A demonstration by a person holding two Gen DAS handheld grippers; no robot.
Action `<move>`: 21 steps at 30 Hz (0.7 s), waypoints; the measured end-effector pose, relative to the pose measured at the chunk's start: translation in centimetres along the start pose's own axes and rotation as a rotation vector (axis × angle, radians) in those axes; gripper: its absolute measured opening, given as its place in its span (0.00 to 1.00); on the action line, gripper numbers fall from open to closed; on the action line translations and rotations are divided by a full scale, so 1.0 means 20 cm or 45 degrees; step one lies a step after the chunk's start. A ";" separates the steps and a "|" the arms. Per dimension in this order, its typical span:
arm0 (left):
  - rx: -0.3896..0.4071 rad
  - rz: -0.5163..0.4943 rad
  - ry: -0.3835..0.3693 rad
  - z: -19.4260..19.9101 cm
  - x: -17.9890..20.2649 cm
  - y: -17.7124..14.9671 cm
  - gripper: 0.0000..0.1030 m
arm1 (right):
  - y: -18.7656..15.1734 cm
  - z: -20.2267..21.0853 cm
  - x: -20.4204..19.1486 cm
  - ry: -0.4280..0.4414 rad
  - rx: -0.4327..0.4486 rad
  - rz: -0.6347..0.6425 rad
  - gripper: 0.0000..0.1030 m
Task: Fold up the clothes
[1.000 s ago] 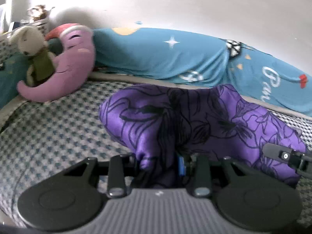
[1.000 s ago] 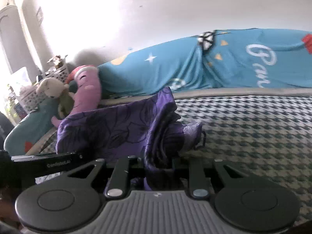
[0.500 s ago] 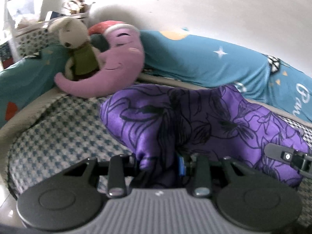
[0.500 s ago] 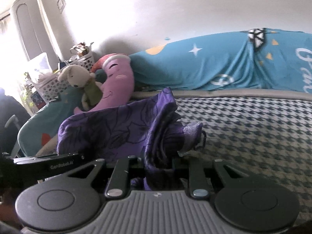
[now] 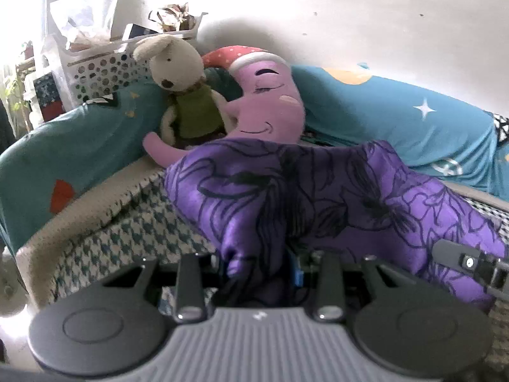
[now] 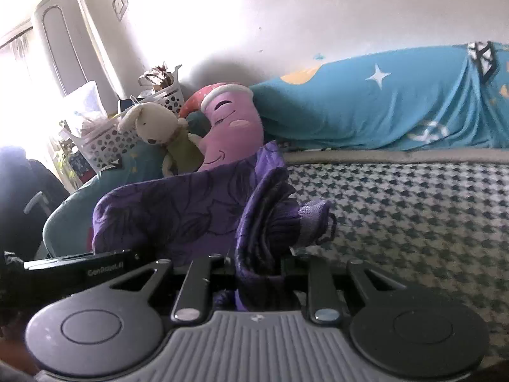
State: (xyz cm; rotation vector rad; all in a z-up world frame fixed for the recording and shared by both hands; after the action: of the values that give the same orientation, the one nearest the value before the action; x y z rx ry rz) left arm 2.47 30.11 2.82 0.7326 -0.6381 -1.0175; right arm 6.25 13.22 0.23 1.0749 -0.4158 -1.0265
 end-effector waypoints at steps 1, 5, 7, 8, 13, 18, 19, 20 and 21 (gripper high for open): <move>0.000 -0.002 0.008 -0.02 -0.01 0.01 0.31 | 0.00 -0.02 -0.01 0.005 0.001 -0.005 0.22; -0.014 0.002 0.030 -0.09 -0.06 0.02 0.31 | 0.00 -0.11 -0.05 0.020 -0.002 0.023 0.22; -0.022 0.005 0.036 -0.12 -0.08 0.02 0.31 | 0.00 -0.15 -0.05 0.017 -0.005 0.031 0.22; -0.028 0.005 0.037 -0.14 -0.09 0.01 0.31 | 0.00 -0.16 -0.05 0.015 -0.007 0.035 0.22; -0.051 -0.013 0.042 -0.23 -0.09 0.00 0.32 | -0.01 -0.24 -0.01 -0.011 -0.017 0.048 0.22; -0.095 0.000 0.041 -0.36 -0.10 -0.01 0.36 | -0.06 -0.33 0.07 -0.083 -0.073 0.025 0.28; -0.113 0.024 0.044 -0.39 -0.11 -0.02 0.43 | -0.08 -0.34 0.09 -0.101 -0.089 0.019 0.28; -0.130 0.047 0.048 -0.41 -0.12 -0.02 0.46 | -0.08 -0.33 0.11 -0.115 -0.097 0.014 0.34; -0.147 0.078 0.047 -0.42 -0.14 -0.02 0.50 | -0.08 -0.33 0.13 -0.128 -0.104 0.009 0.37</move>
State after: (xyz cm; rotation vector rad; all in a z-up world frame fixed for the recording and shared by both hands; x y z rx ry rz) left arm 7.62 34.58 -3.01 0.6255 -0.5622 -0.9739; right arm 11.54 14.22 -4.58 0.9508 -0.4547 -1.0850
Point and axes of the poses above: each gripper's, at about its wrist camera, not at the fingertips, and z roughly against the way its jaws point, x to its right, y to its top, the point moved 9 cm from there along -z, roughly the way its jaws point, and after that the axes turned 13 degrees about z, right-handed, at the moved point
